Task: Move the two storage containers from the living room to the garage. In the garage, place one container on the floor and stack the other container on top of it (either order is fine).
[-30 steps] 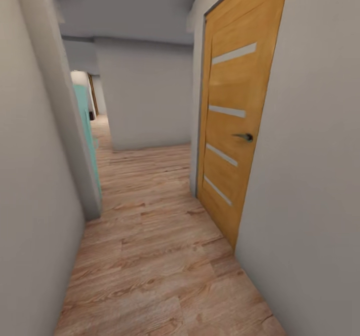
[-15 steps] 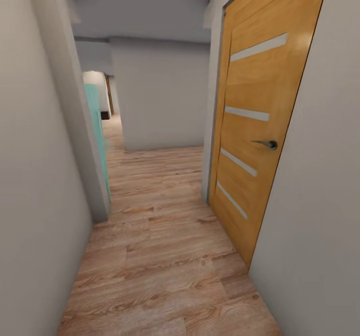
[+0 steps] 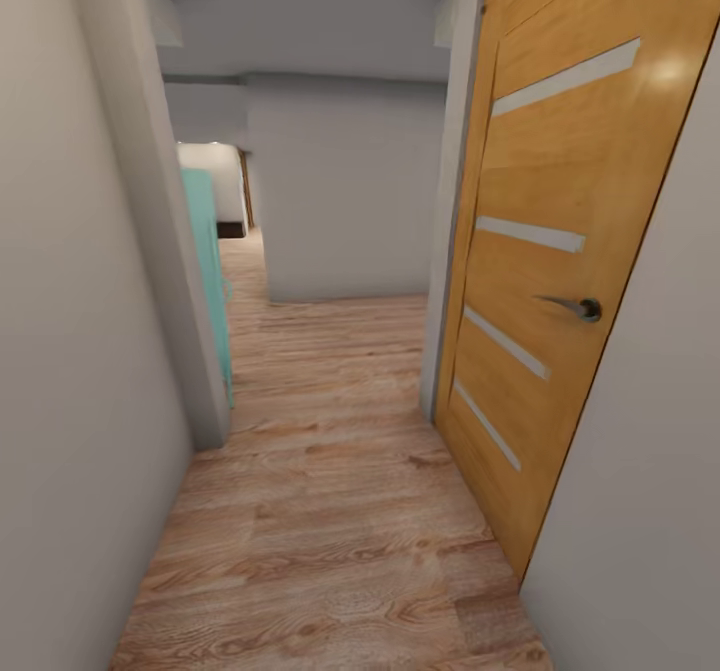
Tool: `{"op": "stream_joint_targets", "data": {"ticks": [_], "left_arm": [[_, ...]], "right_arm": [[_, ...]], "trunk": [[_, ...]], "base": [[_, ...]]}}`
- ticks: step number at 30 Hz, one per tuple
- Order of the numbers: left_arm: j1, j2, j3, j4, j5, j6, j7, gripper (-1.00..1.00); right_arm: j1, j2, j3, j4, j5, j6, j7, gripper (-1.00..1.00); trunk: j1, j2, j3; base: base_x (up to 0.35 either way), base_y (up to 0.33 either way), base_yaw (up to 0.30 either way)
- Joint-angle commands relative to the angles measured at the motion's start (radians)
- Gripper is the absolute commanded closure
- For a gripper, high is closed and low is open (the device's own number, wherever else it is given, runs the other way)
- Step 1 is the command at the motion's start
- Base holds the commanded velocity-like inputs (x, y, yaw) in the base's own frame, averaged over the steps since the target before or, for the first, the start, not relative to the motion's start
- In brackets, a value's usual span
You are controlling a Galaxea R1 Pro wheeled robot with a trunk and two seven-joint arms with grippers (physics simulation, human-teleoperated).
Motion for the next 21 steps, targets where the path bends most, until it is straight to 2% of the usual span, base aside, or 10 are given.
{"op": "stream_joint_targets", "data": {"ticks": [1,8,14,21], "left_arm": [[0.0,0.0,0.0,0.0,0.005,-0.002,0.0,-1.0],[0.0,0.0,0.0,0.0,0.005,-0.002,0.0,-1.0],[0.0,0.0,0.0,0.001,0.005,-0.002,0.0,-1.0],[0.0,0.0,0.0,0.002,0.006,-0.001,0.0,-1.0]], "right_arm": [[-0.001,0.0,0.002,0.003,0.01,-0.004,-0.005,-1.0],[-0.002,0.0,0.002,0.003,0.009,-0.004,-0.005,-1.0],[-0.001,0.0,0.002,0.003,0.009,-0.004,-0.005,-1.0],[-0.002,0.0,0.008,0.003,0.016,-0.004,-0.004,-1.0]], "trunk": [[0.001,0.0,-0.001],[0.001,0.0,-0.001],[0.001,0.0,-0.001],[0.001,0.0,-0.001]], "base": [[0.316,-0.159,0.274],[0.316,-0.144,0.276],[0.319,-0.047,0.265],[0.325,-0.002,0.038]]}}
